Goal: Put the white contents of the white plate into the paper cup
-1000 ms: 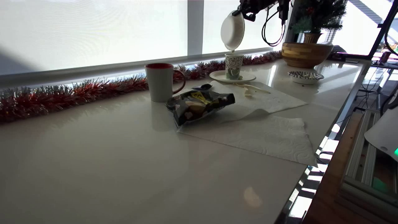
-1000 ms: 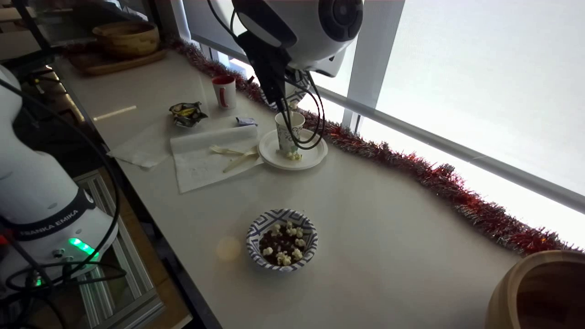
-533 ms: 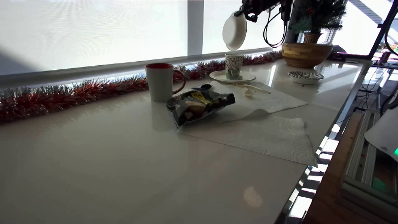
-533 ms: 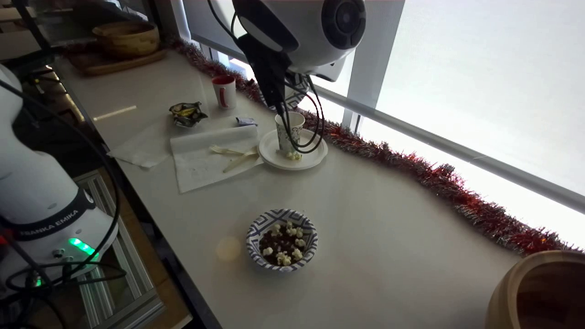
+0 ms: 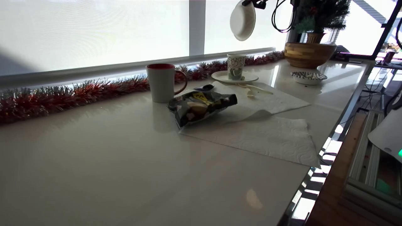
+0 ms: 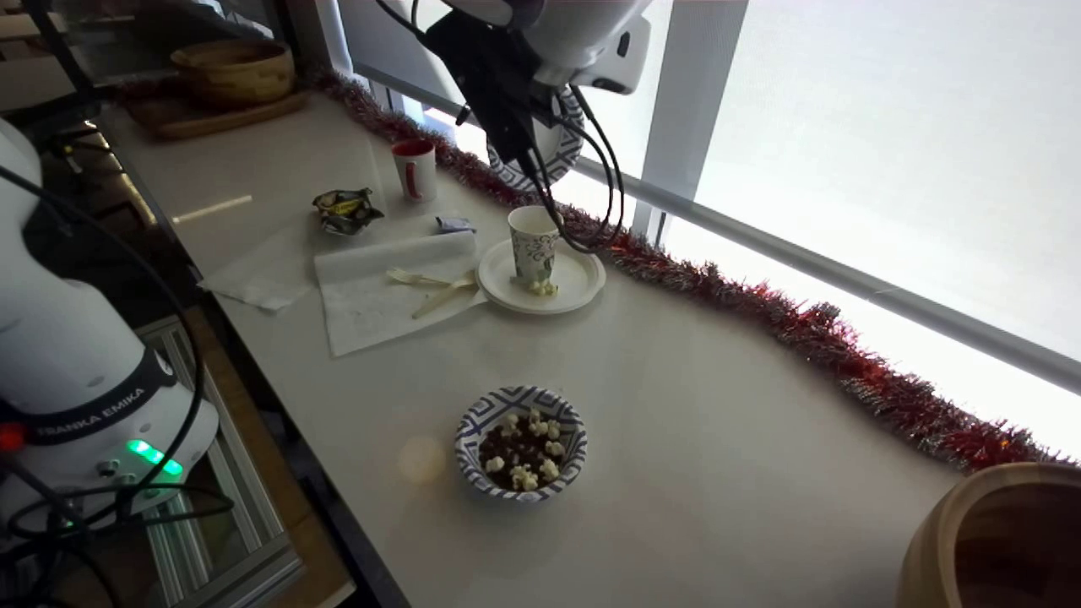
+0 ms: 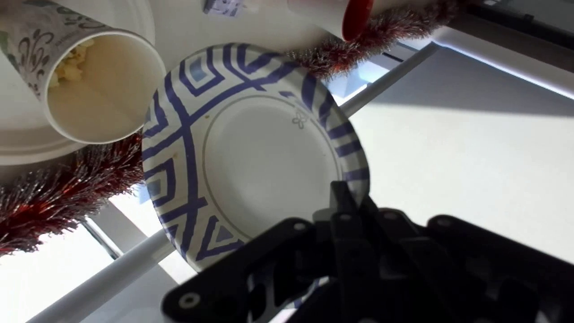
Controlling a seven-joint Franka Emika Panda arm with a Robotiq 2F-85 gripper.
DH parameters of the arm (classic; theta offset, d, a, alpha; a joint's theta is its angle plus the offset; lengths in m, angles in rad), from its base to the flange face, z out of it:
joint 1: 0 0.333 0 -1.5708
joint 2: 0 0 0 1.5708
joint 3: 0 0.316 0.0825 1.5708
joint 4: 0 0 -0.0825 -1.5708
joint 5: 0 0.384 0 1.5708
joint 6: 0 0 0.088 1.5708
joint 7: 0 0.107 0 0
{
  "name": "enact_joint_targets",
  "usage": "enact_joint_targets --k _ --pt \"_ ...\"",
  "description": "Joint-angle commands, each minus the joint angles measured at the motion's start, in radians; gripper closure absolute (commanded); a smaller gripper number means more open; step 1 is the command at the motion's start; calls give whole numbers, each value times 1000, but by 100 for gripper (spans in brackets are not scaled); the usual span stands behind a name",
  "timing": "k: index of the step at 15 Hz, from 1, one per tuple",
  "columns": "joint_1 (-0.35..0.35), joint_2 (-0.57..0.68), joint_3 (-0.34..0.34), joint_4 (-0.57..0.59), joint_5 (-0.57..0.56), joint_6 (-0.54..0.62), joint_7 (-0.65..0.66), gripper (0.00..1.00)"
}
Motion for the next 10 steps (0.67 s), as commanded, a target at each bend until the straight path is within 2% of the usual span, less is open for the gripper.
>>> enact_joint_targets --k 1,5,10 --pt "28 -102 38 -53 -159 148 29 99" --pt "37 -111 53 -80 -351 319 63 99" --pt "20 0 18 -75 -601 524 123 99"
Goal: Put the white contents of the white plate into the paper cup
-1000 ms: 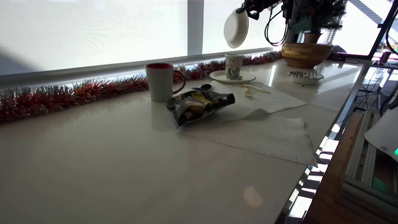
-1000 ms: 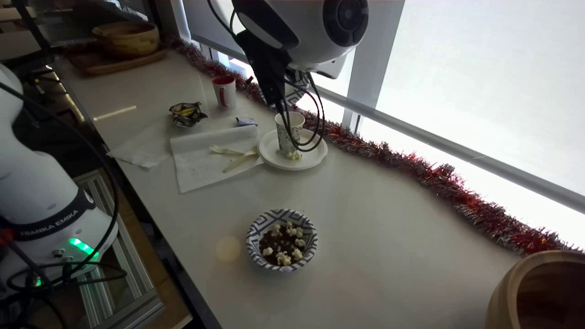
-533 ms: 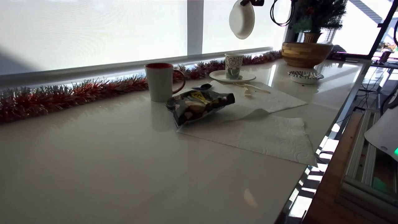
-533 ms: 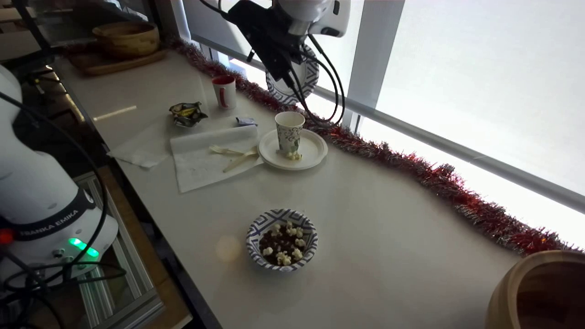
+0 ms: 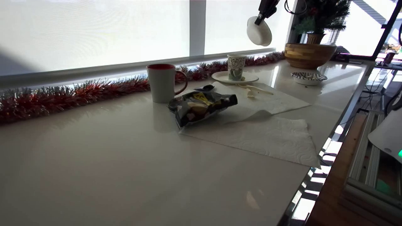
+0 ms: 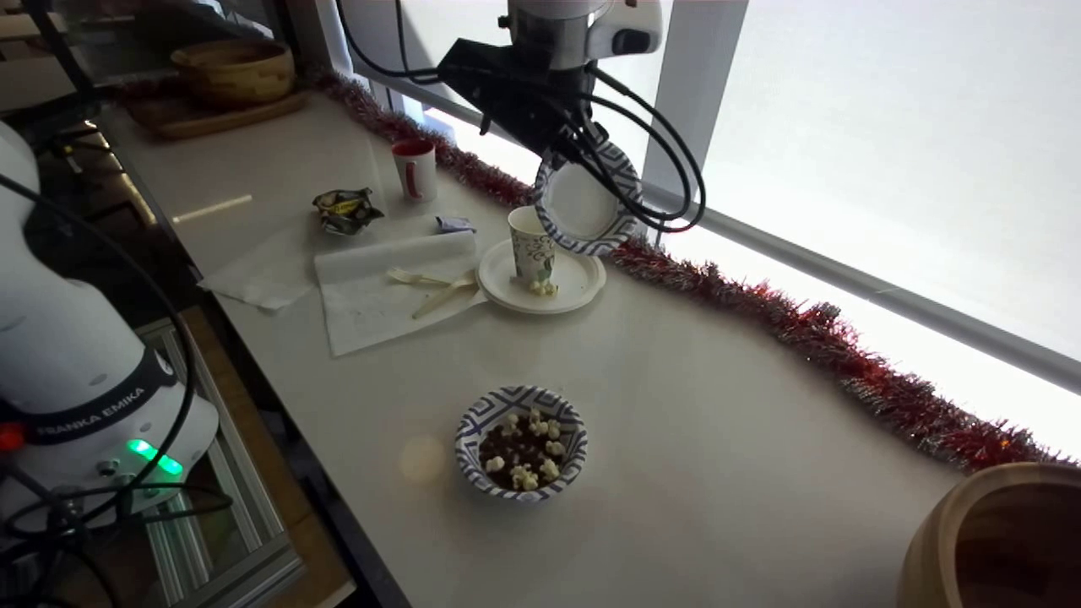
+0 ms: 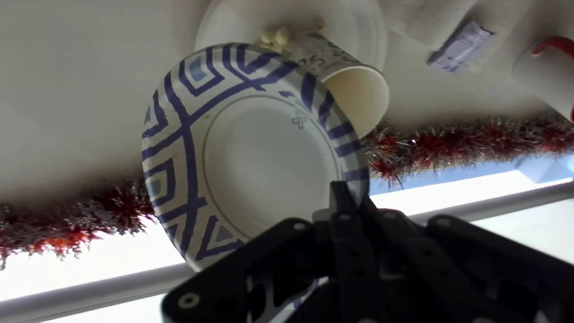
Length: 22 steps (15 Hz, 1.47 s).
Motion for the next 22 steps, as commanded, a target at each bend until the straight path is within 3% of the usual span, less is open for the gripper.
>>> enact_joint_targets --k 1,6,10,12,15,22 --pt "-12 102 -27 8 -176 141 57 99" --pt "-27 327 -44 42 -452 326 243 99" --pt "-19 462 -60 88 -660 380 405 99" --pt "-24 473 -47 107 -704 368 441 71" --pt "-35 370 -3 74 -680 291 424 50" --pt "13 -6 39 -38 -575 -21 503 3"
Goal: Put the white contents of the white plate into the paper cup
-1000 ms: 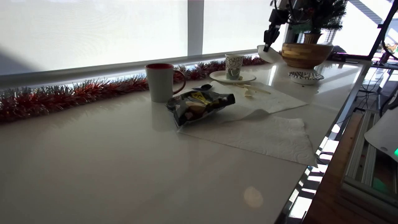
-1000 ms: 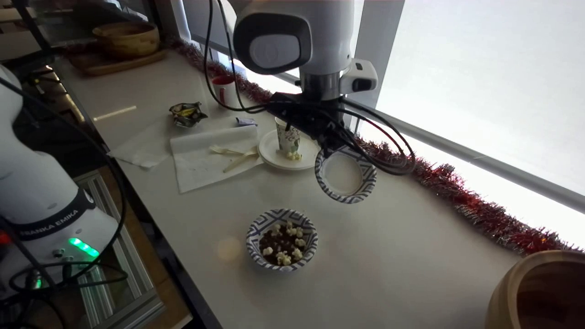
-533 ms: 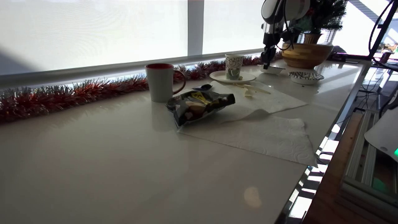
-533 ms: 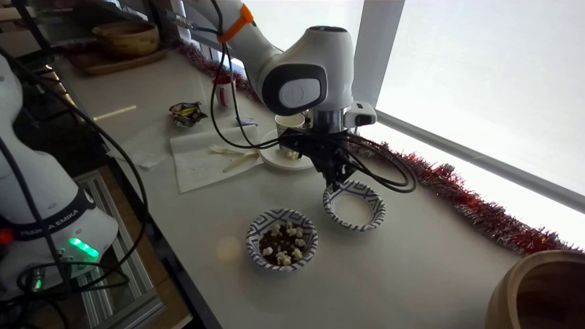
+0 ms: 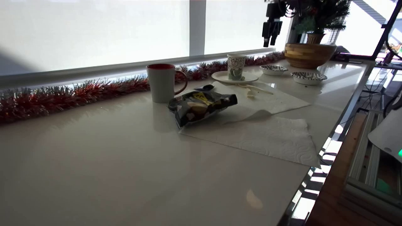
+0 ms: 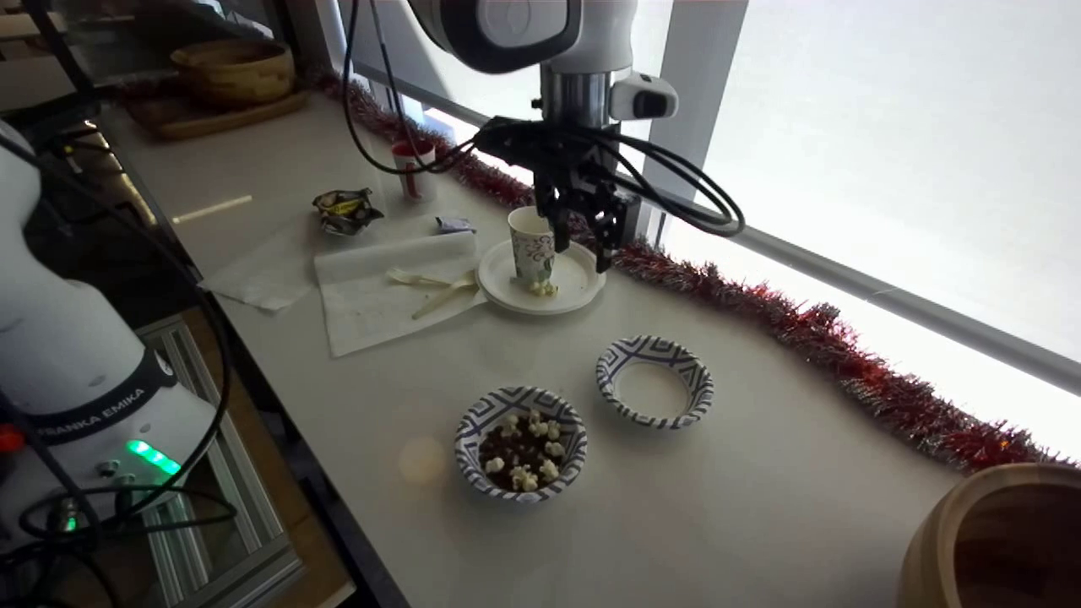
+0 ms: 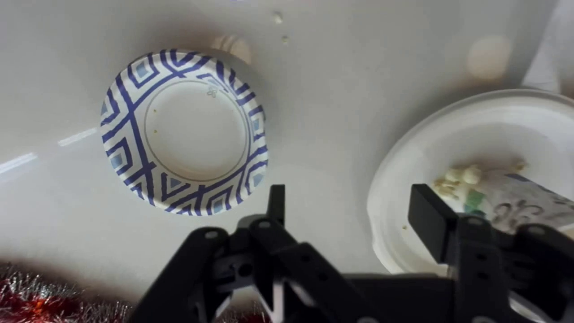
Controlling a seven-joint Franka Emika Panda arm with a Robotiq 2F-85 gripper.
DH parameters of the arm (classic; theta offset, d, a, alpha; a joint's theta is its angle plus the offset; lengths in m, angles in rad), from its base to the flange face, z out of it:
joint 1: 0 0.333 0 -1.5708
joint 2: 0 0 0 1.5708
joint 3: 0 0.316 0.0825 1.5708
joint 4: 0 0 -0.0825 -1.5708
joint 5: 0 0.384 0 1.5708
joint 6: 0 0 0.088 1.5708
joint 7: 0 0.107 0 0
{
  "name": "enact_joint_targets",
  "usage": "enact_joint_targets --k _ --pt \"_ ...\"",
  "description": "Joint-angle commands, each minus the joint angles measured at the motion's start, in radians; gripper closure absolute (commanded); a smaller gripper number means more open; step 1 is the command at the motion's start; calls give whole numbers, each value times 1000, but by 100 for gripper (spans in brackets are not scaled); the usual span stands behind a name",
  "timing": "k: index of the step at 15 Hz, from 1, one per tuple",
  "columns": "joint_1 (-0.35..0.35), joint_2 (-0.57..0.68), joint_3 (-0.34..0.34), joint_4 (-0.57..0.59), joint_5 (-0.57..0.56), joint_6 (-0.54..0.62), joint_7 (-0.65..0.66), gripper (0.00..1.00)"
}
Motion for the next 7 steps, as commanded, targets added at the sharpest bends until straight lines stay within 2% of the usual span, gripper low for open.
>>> enact_joint_targets --k 1,3,4,7 --pt "36 -236 24 -108 102 -121 63 0" --pt "61 -296 35 -135 109 -35 131 0" --pt "56 -209 14 -66 87 -83 80 0" --pt "67 -239 14 -76 87 -85 89 0"
